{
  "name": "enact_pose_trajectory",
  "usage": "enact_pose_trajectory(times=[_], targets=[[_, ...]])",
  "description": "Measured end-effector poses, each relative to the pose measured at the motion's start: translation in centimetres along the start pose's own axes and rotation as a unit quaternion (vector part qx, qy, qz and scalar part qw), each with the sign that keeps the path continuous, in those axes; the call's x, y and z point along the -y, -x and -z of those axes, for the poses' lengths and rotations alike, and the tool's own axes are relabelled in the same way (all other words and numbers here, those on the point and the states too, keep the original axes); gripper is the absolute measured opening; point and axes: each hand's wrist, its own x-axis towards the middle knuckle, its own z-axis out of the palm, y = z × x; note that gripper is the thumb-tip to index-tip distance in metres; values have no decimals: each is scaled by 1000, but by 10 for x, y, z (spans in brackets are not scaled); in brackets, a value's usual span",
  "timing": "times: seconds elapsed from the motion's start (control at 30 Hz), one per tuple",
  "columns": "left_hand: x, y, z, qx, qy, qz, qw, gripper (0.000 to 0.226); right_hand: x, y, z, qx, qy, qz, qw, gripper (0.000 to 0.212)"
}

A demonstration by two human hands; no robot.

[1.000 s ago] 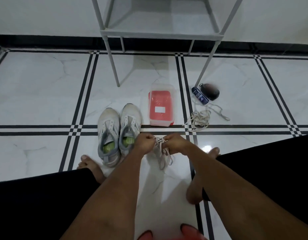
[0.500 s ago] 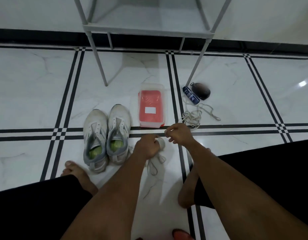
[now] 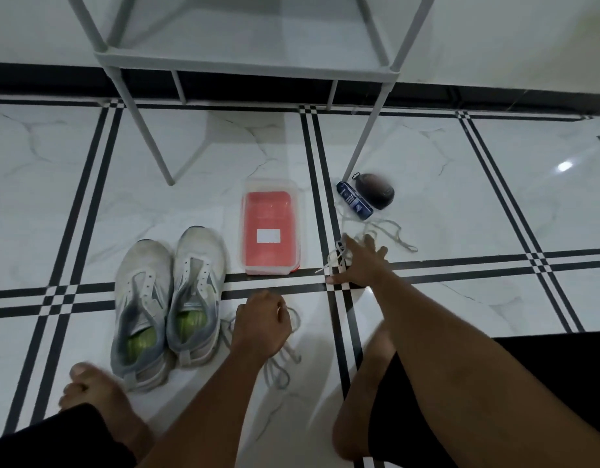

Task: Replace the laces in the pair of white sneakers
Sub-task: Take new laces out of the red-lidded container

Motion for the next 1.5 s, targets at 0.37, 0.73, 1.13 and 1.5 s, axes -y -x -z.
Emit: enact_pose_trajectory(times=[0.37,0.73,1.13,1.5], targets=[[-46,-24,15,-78,150,-22,985,11,36,52,20,-158,-176,17,971,14],[-89,-91,129,118,302,-15,946,126,124,127,195,101,-484,213,843,21],[-40,-77,186,228,189,211,932,17,171,90,126,-41,-697,59,713,11],[-54,-99,181,59,371,102,921,19,159,77,52,18,-402,123,907,60]])
